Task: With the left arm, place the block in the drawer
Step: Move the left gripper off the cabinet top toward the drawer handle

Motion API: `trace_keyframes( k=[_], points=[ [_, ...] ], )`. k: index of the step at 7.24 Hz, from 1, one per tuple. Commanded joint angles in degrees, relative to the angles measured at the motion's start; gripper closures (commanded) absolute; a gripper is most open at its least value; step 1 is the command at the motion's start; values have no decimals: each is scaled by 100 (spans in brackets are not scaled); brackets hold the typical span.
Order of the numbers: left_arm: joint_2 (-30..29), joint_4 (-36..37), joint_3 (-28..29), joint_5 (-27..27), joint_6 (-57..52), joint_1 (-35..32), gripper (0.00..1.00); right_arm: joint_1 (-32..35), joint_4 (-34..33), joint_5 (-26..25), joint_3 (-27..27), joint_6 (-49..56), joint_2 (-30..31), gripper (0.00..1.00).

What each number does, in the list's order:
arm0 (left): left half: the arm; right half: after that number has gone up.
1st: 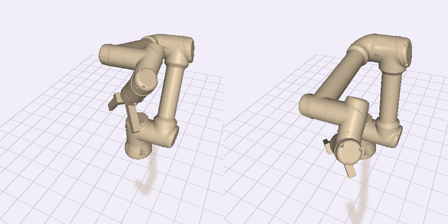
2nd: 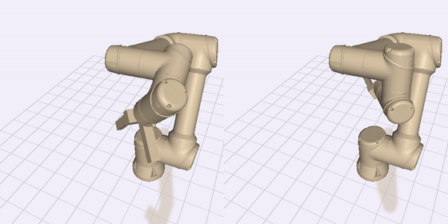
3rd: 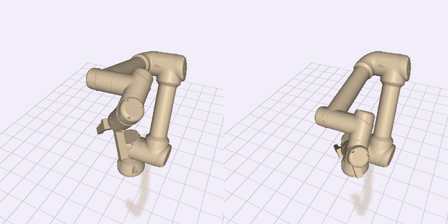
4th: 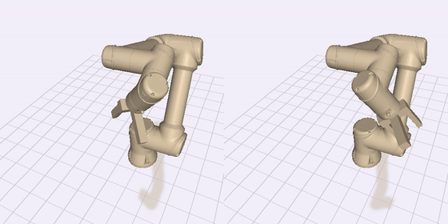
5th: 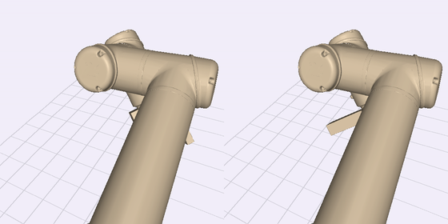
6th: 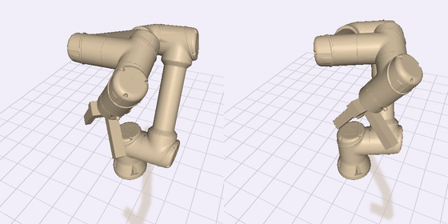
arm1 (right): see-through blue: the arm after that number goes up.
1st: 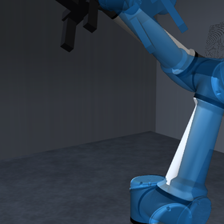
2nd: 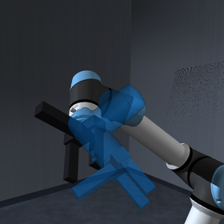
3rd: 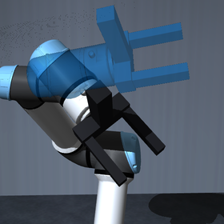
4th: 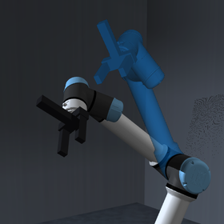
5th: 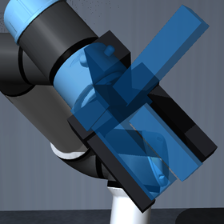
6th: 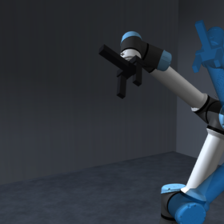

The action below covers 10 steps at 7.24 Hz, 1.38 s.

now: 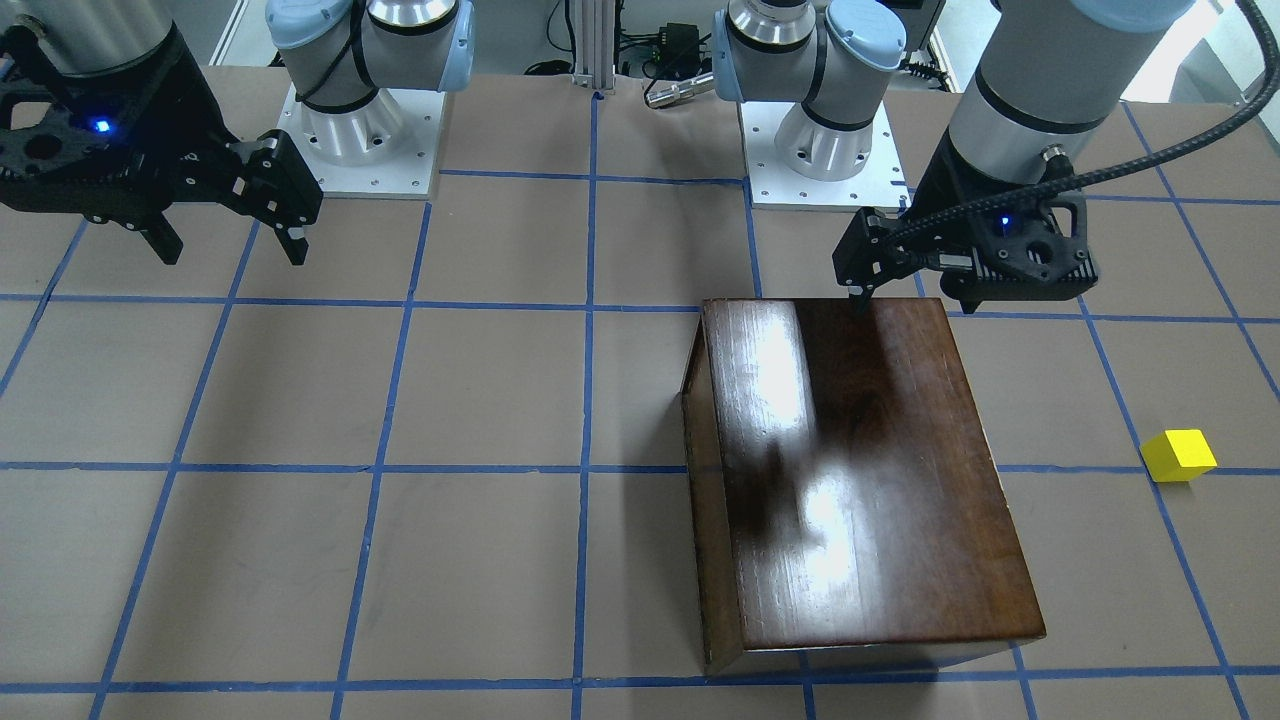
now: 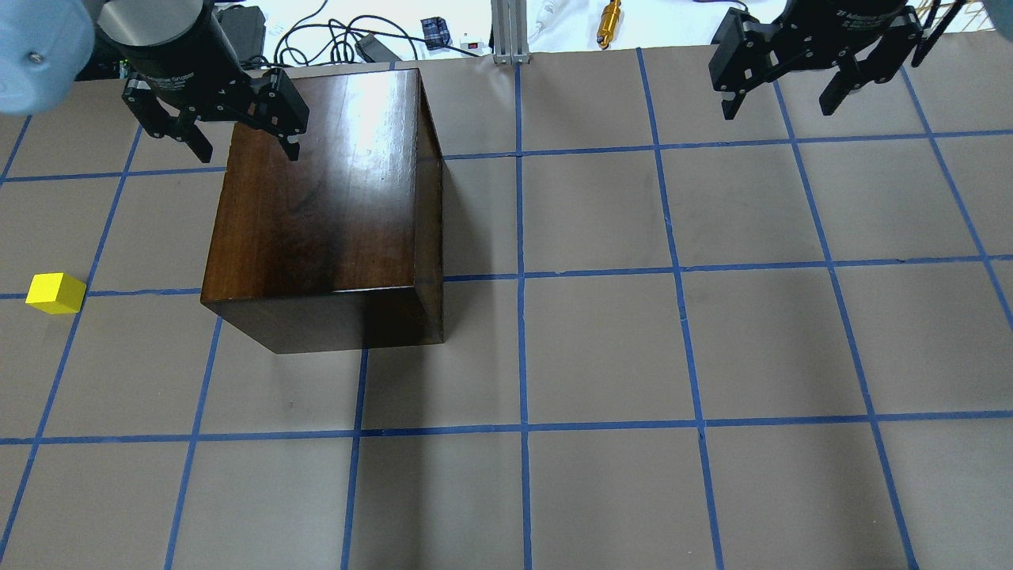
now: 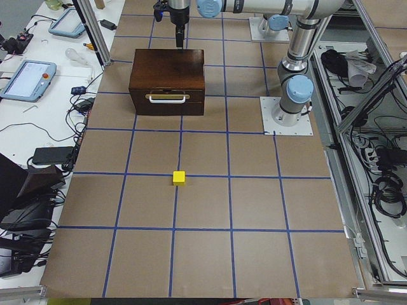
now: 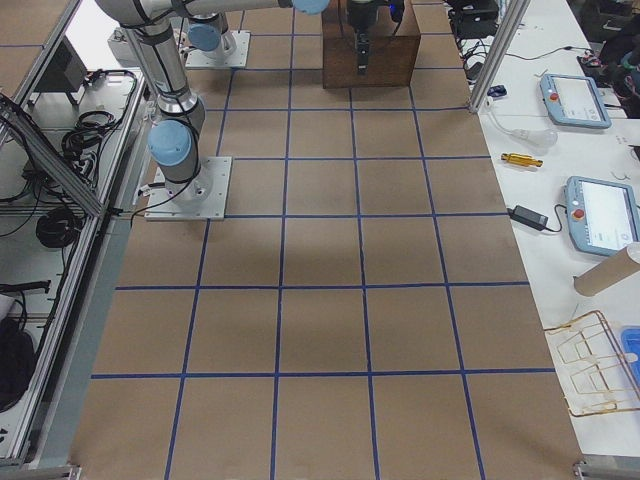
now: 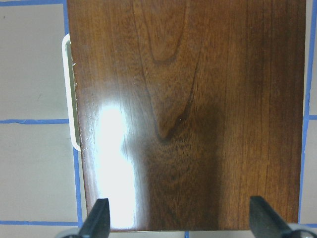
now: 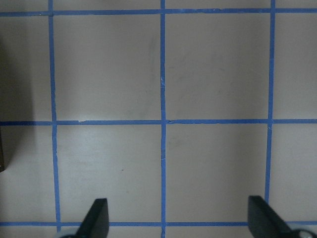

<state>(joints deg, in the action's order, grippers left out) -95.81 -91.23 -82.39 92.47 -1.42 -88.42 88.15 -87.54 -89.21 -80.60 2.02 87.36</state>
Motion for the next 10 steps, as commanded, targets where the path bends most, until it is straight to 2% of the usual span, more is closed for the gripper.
trace_keyframes(
  k=[1, 8, 9, 10],
  points=[
    [1, 0, -5, -1, 1, 0, 0, 0, 0, 0, 0, 0, 9, 0],
    [53, -70, -84, -53, -60, 17, 0, -9, 0, 9, 0, 0, 0, 0],
    [53, -9, -58, -71, -234, 96, 11, 0, 0, 0, 0, 0, 0, 0],
    [36, -9, -23, -62, -271, 149, 11, -9, 0, 0, 0, 0, 0, 0]
  ],
)
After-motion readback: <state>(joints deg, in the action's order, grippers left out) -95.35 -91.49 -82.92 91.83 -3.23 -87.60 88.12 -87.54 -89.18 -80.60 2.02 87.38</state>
